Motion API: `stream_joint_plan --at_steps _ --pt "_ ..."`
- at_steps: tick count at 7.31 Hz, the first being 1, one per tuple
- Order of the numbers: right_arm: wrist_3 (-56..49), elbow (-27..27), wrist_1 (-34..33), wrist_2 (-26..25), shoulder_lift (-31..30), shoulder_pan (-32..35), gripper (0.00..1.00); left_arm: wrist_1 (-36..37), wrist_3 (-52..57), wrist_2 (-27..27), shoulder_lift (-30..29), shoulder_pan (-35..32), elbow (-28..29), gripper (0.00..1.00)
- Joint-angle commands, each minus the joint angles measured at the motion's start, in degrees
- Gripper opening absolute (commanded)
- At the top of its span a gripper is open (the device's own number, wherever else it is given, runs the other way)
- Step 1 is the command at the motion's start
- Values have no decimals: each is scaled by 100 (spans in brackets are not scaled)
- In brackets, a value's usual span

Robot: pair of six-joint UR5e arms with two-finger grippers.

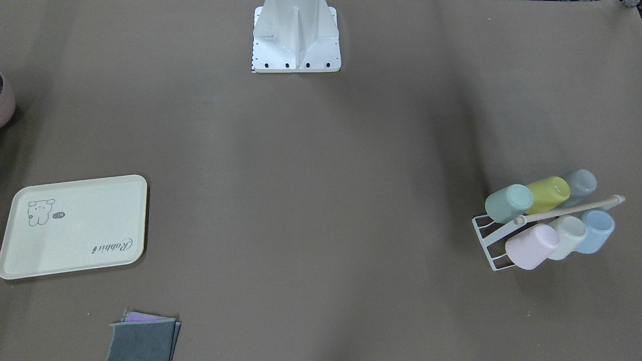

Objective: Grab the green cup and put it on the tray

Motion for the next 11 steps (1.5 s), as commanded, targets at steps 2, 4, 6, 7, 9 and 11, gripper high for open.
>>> stream_joint_plan --at_steps 2,4,6,7,9,11 --pt "1048 95 104 454 208 -105 97 -3 7 17 2 0 -61 99" --pt "1409 245 227 457 206 -585 96 6 16 0 -7 0 -79 99" --pt "1471 148 604 483 -46 -685 95 67 7 26 -60 0 -157 99" --pt "1549 174 1136 526 -449 -702 95 85 7 35 1 -9 -419 99" --pt "1550 87 1528 623 -620 -903 95 871 7 26 -7 9 -1286 99" --pt "1533 70 1633 632 -602 -1307 92 946 7 9 2 235 -2097 99"
